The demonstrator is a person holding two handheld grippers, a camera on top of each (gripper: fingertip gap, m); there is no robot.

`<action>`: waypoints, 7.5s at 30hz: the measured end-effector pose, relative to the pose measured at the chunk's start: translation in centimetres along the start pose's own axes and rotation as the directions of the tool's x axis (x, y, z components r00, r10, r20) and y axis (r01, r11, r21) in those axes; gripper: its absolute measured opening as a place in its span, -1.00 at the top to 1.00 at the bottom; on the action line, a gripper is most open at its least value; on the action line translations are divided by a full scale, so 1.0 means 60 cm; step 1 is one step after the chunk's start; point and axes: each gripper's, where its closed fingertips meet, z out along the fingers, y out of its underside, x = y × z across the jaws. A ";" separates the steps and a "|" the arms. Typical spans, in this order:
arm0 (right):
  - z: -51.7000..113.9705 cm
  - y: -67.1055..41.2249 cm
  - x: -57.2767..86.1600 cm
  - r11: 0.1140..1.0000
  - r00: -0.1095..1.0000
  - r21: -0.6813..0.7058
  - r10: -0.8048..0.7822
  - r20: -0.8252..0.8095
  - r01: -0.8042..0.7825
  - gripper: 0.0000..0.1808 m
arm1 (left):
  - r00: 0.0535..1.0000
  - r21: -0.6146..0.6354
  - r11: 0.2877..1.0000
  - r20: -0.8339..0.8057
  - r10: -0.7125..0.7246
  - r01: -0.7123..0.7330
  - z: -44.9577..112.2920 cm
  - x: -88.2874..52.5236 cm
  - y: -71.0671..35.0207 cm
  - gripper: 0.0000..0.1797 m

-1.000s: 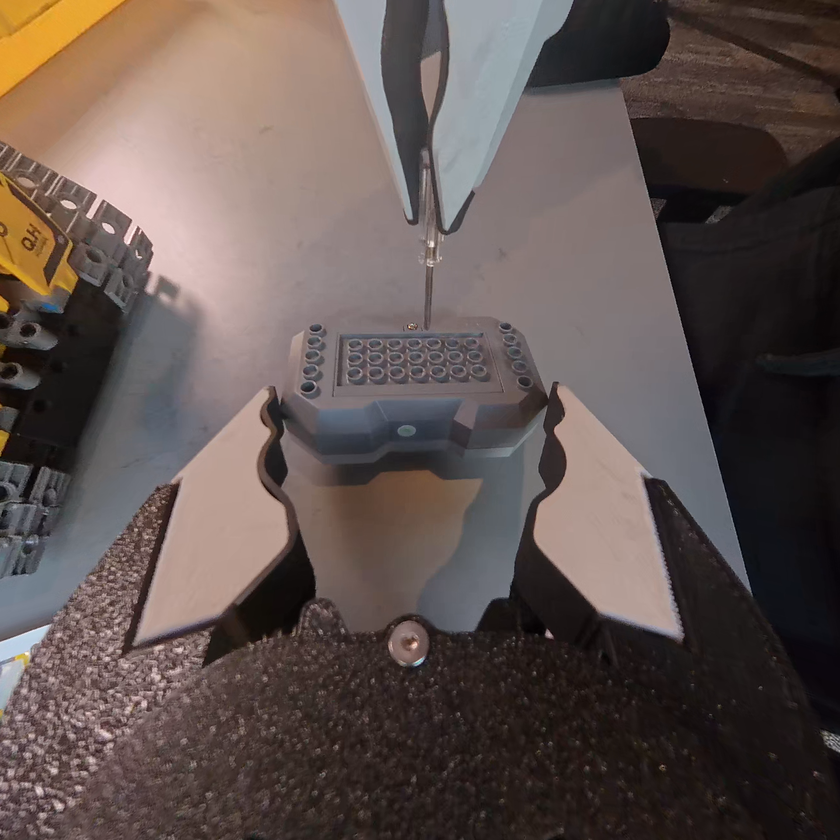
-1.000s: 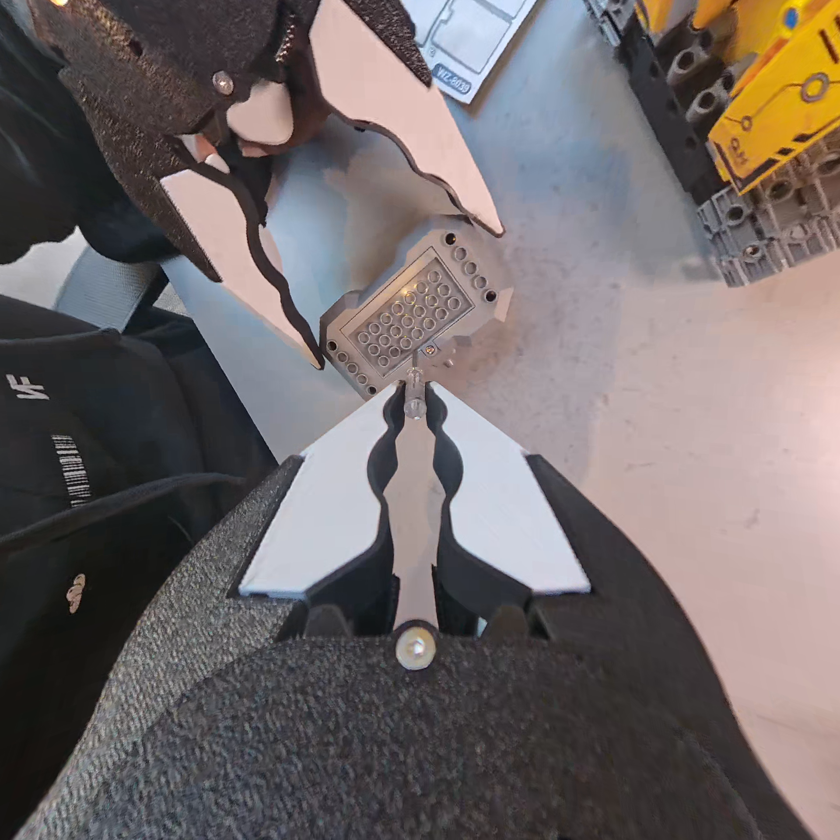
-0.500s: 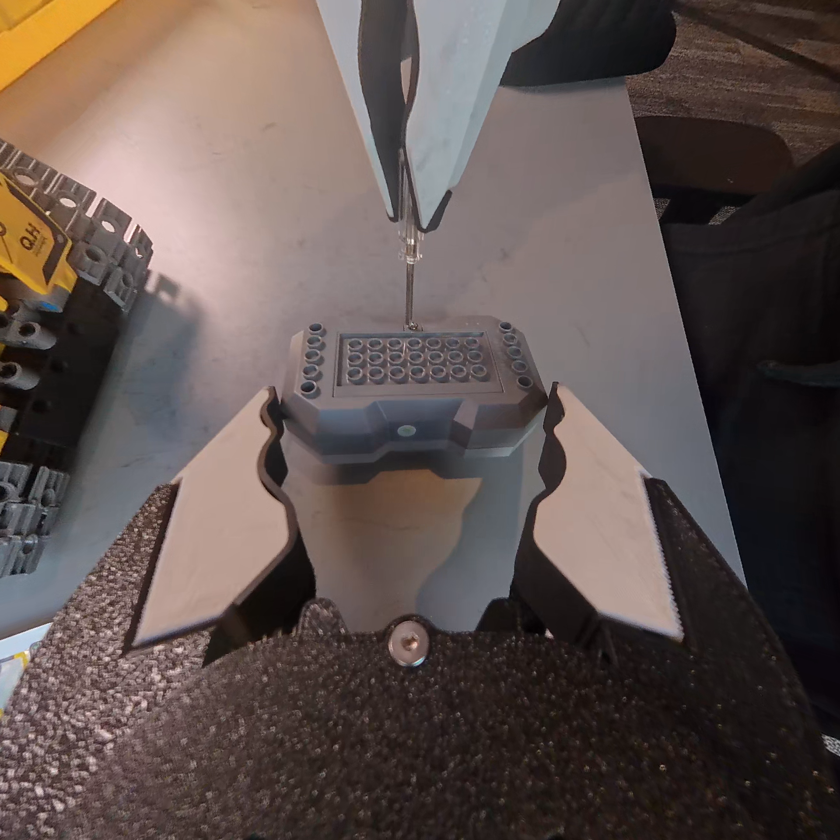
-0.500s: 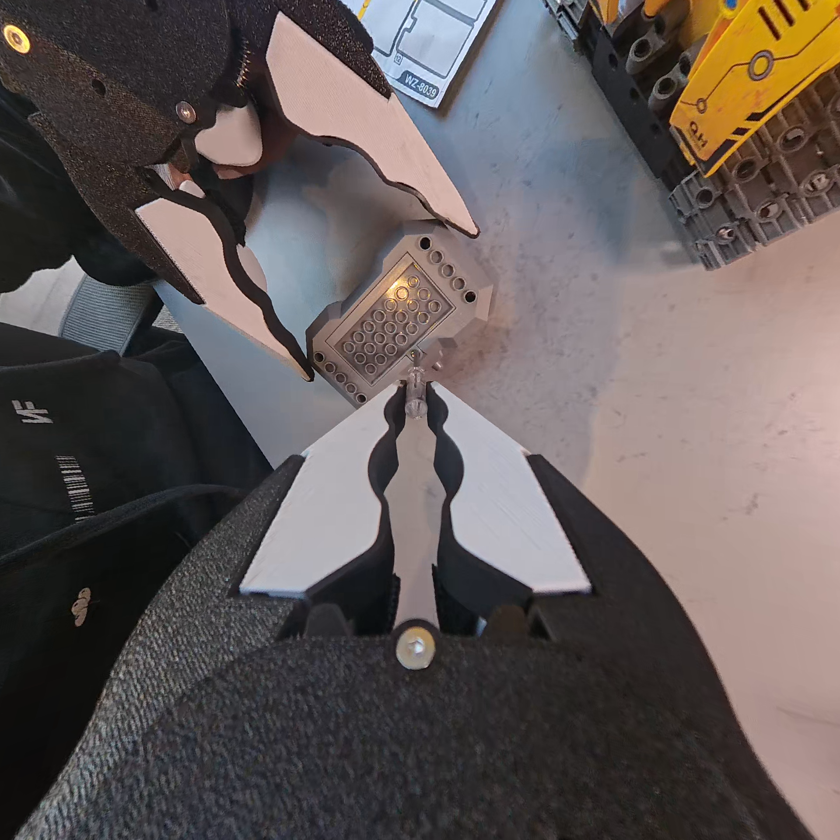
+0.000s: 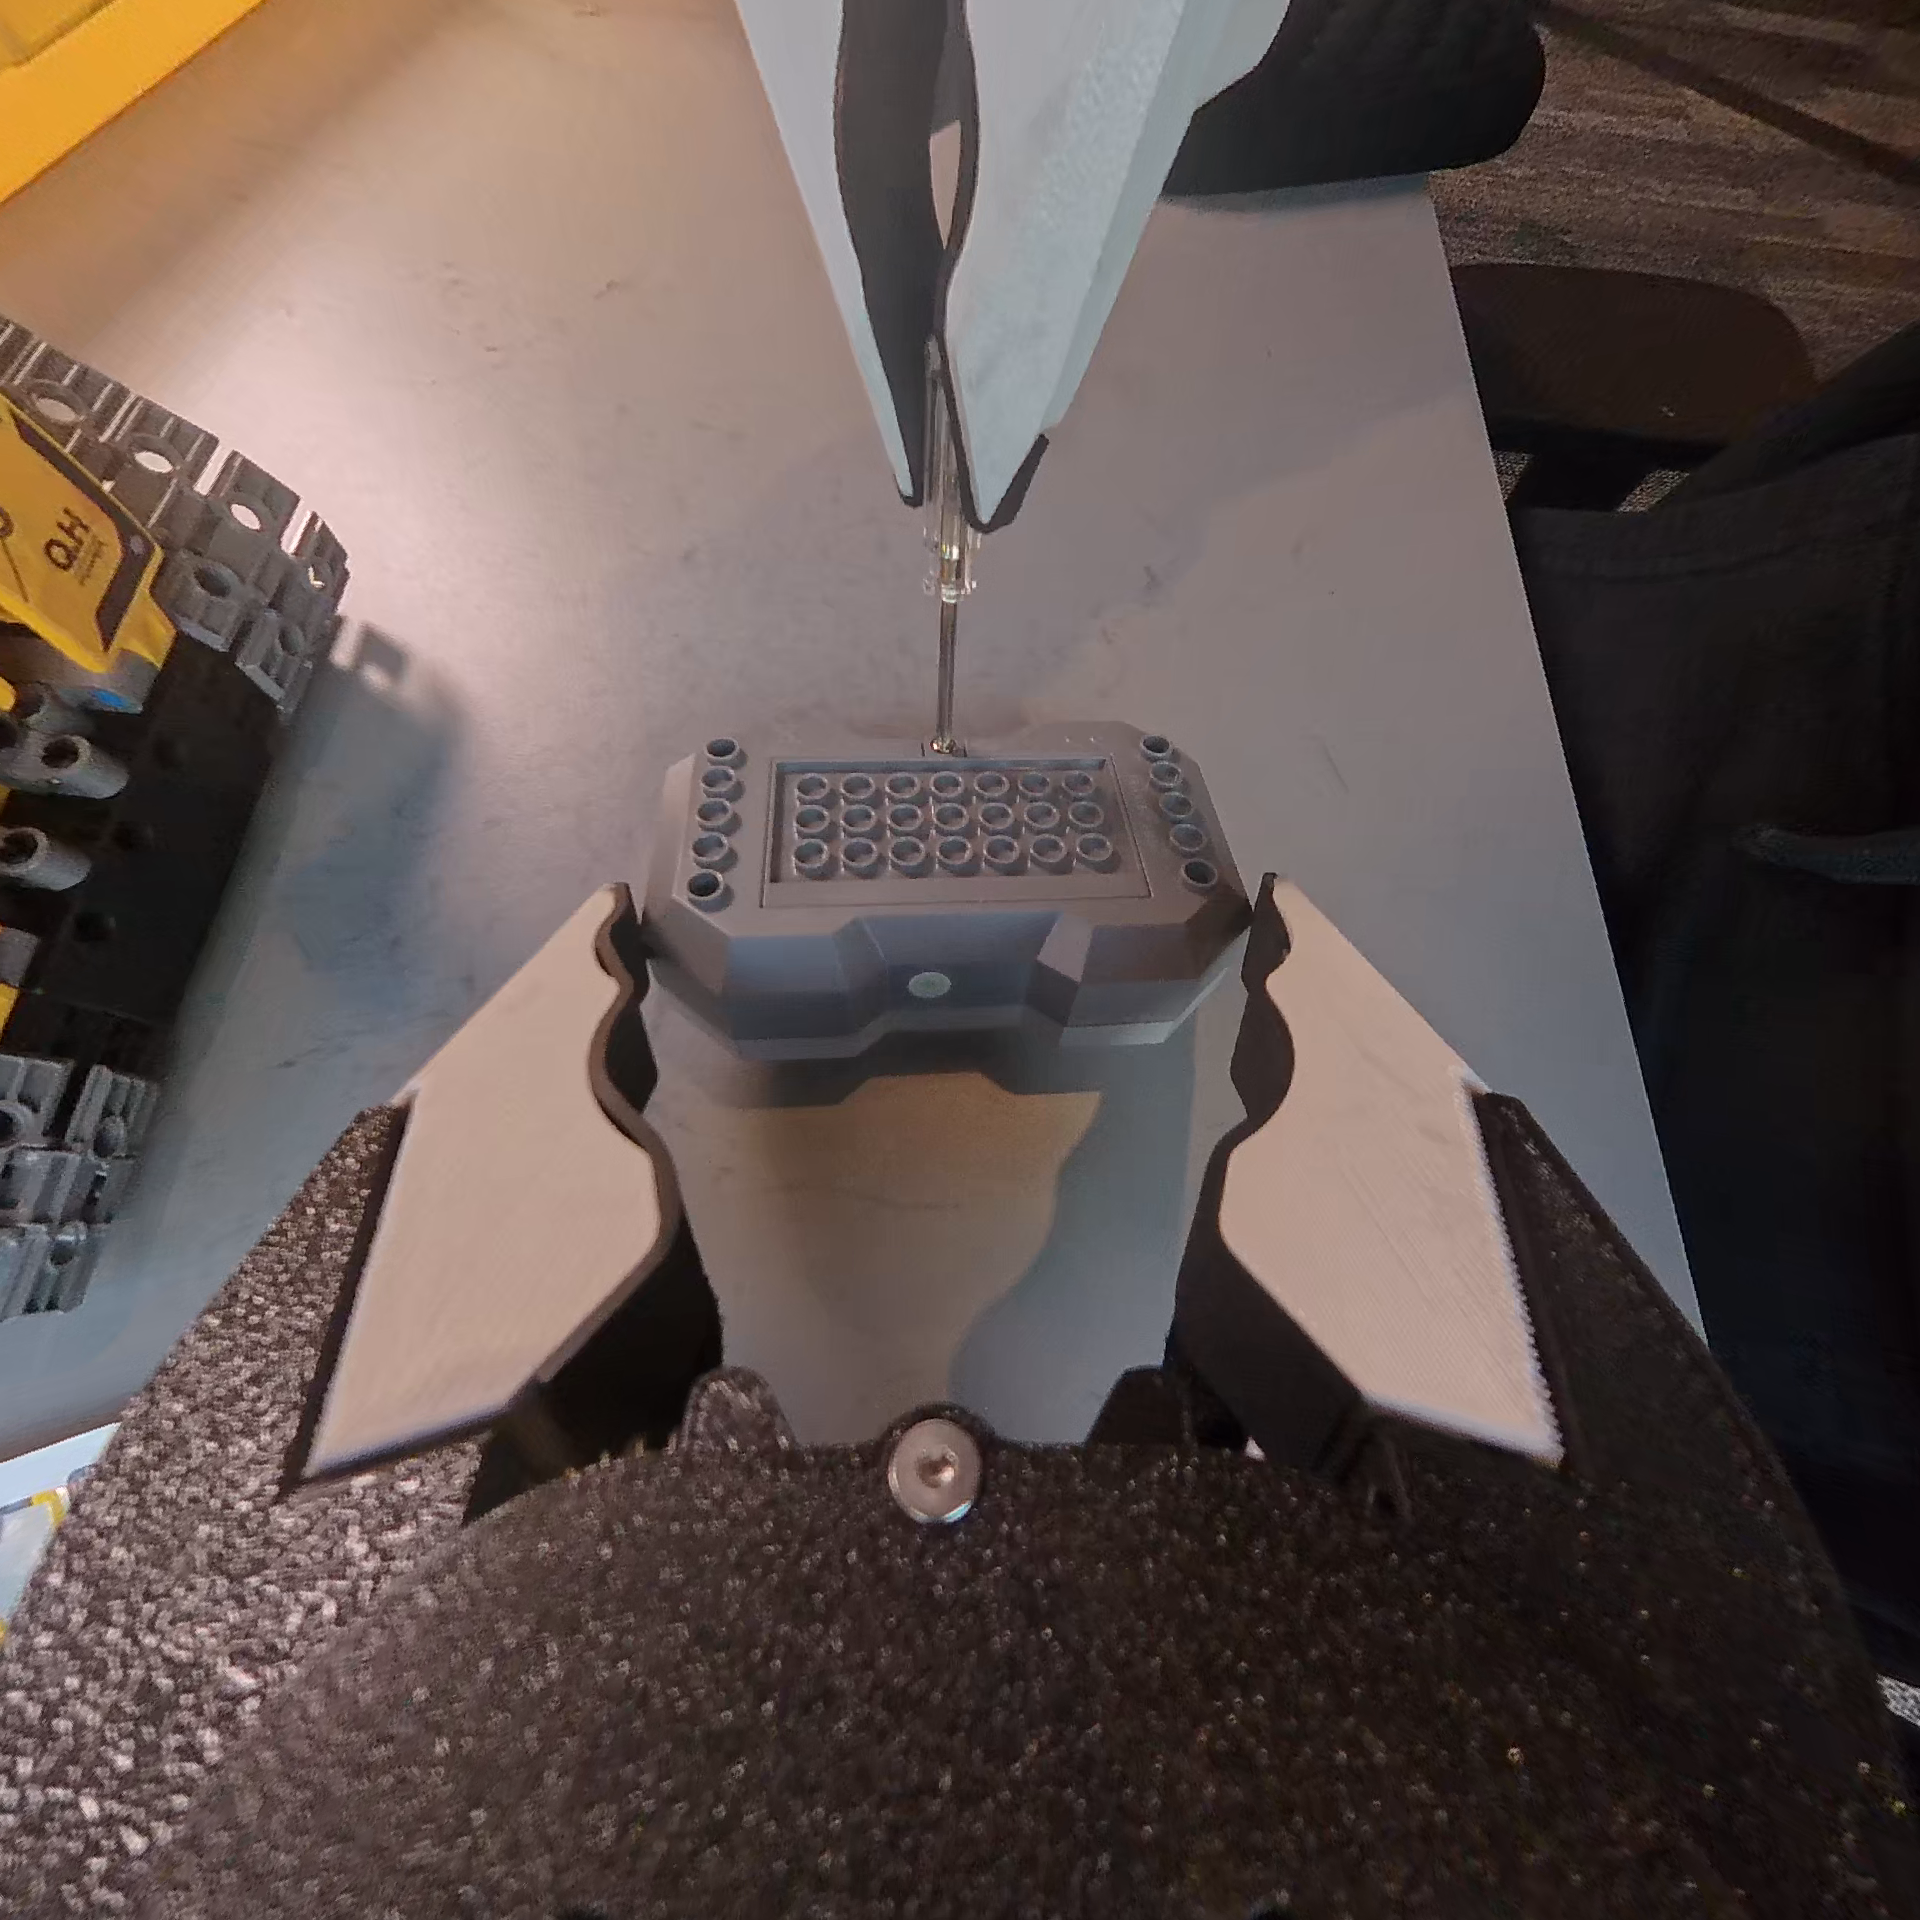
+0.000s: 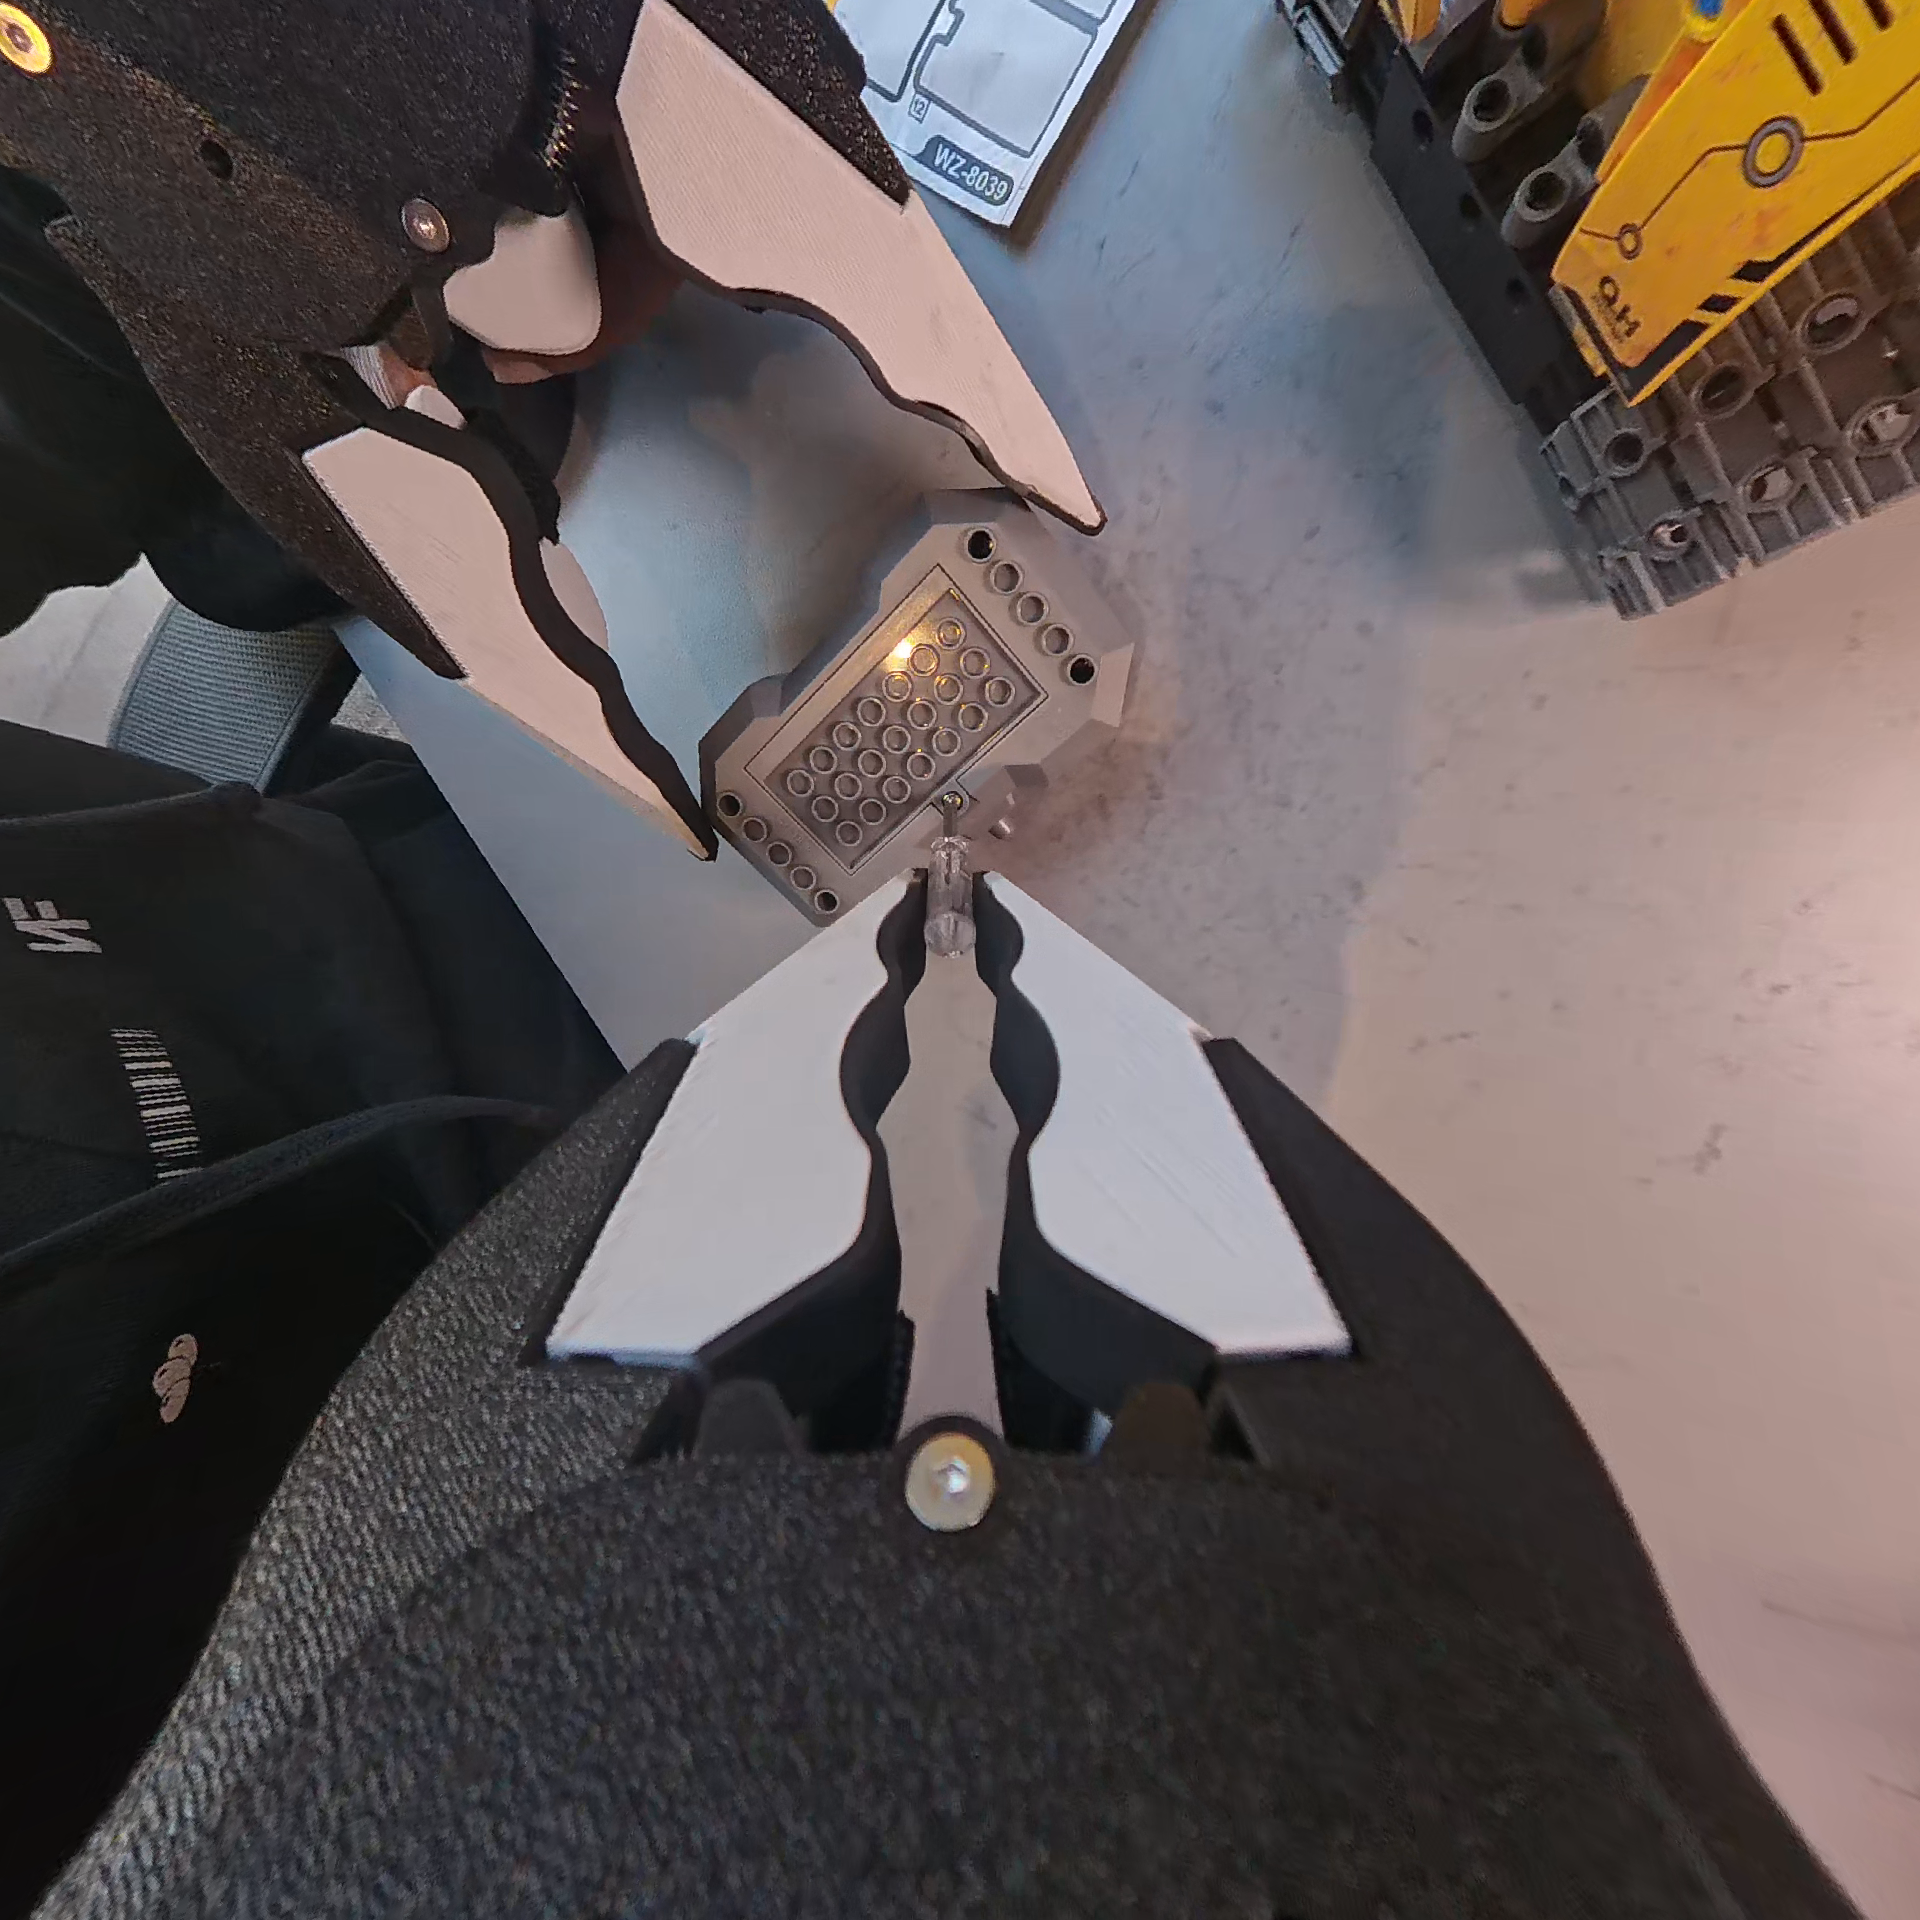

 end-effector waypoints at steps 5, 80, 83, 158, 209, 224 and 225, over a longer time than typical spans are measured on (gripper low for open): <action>0.000 0.004 0.001 1.000 1.000 -0.028 -0.014 -0.026 0.014 0.91 | 1.000 0.000 1.000 0.001 -0.002 0.002 0.000 0.000 0.000 -0.27; 0.013 -0.008 -0.029 0.002 0.021 -0.111 -0.985 0.169 0.994 0.91 | 0.999 0.033 0.999 -0.035 0.013 -0.011 -0.005 0.000 0.001 -0.26; 0.013 -0.004 -0.030 -0.317 -0.287 -0.155 -0.939 0.188 0.936 0.91 | 0.998 0.051 0.999 -0.051 0.021 -0.019 -0.006 0.000 0.000 -0.26; 0.008 0.009 0.006 0.986 0.995 -0.138 -0.094 0.009 0.095 0.93 | 0.999 0.045 0.999 0.036 -0.015 0.013 0.004 0.000 -0.017 -0.26; 0.038 0.000 -0.006 0.490 0.487 -0.104 -0.872 -0.048 0.866 0.93 | 0.999 0.113 0.993 -0.010 -0.040 0.041 -0.024 -0.003 -0.029 -0.15; 0.032 -0.008 -0.016 -0.382 -0.477 -0.347 -0.844 -0.246 0.856 0.93 | 0.998 0.097 0.994 -0.030 -0.046 0.049 -0.032 -0.005 -0.016 -0.15; 0.029 -0.010 -0.014 -0.352 -0.450 -0.347 -0.854 -0.262 0.870 0.94 | 0.998 0.100 0.994 -0.036 -0.045 0.048 -0.034 -0.004 -0.016 -0.17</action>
